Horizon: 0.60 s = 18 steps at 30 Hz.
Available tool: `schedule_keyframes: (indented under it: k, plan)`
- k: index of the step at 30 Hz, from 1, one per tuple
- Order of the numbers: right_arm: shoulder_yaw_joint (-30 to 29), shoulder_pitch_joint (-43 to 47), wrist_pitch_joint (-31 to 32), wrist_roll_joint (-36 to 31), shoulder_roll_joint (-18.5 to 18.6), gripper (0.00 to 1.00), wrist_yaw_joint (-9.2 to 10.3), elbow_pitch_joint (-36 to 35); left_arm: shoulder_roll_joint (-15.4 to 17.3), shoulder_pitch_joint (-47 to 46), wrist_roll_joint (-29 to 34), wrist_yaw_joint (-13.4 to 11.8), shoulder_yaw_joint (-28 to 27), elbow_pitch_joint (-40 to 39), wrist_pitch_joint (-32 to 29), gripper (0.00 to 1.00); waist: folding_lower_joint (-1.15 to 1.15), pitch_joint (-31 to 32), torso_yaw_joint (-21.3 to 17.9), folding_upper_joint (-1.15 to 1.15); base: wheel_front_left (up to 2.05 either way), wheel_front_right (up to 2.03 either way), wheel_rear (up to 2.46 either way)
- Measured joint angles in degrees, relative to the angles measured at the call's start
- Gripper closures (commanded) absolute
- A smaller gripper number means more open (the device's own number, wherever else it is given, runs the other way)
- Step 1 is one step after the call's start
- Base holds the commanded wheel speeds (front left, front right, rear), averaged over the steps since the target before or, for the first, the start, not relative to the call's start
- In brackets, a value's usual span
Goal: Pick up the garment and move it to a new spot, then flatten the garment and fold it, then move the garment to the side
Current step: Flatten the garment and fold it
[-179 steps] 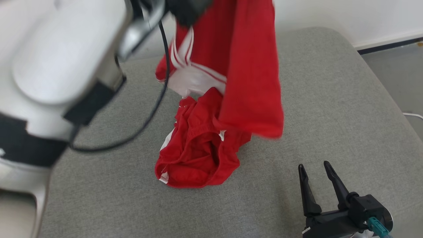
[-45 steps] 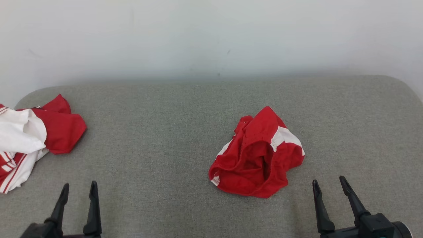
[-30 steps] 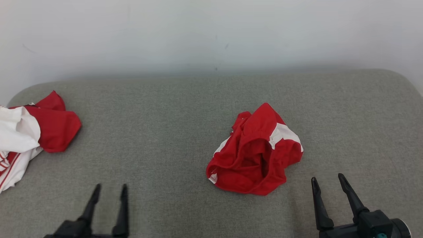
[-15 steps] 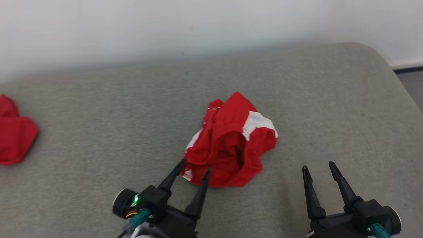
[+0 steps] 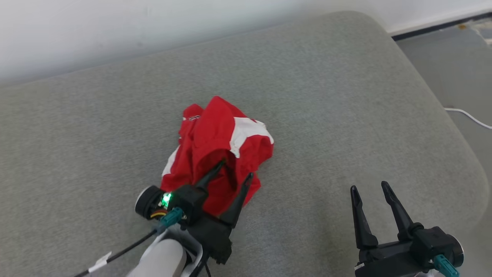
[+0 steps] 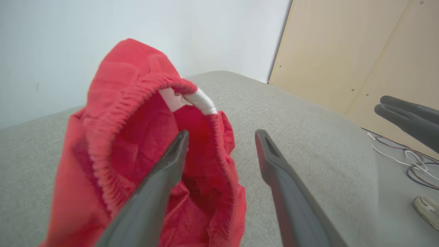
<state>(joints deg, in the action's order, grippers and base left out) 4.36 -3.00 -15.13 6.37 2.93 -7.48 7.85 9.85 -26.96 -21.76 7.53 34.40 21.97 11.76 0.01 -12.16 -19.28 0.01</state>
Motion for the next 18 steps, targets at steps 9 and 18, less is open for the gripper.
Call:
schedule_keyframes:
  k: [9, 18]
  plan:
    - [0.0, 0.0, 0.0, 0.2, 0.0, 0.0, 0.0, -0.1, -0.2, -5.1, -0.5, -0.6, -1.3, 4.4, 1.4, 1.0, 0.0, -1.5, -2.4, 0.0, 0.0, 0.0, 0.0]
    - [-2.4, 1.8, 0.0, -1.0, 0.0, 0.0, 0.0, 0.4, 0.0, -1.1, -1.9, -0.7, 0.1, -0.7, 2.0, 1.0, -0.01, -0.8, 1.7, 0.0, 0.0, 0.0, 0.0]
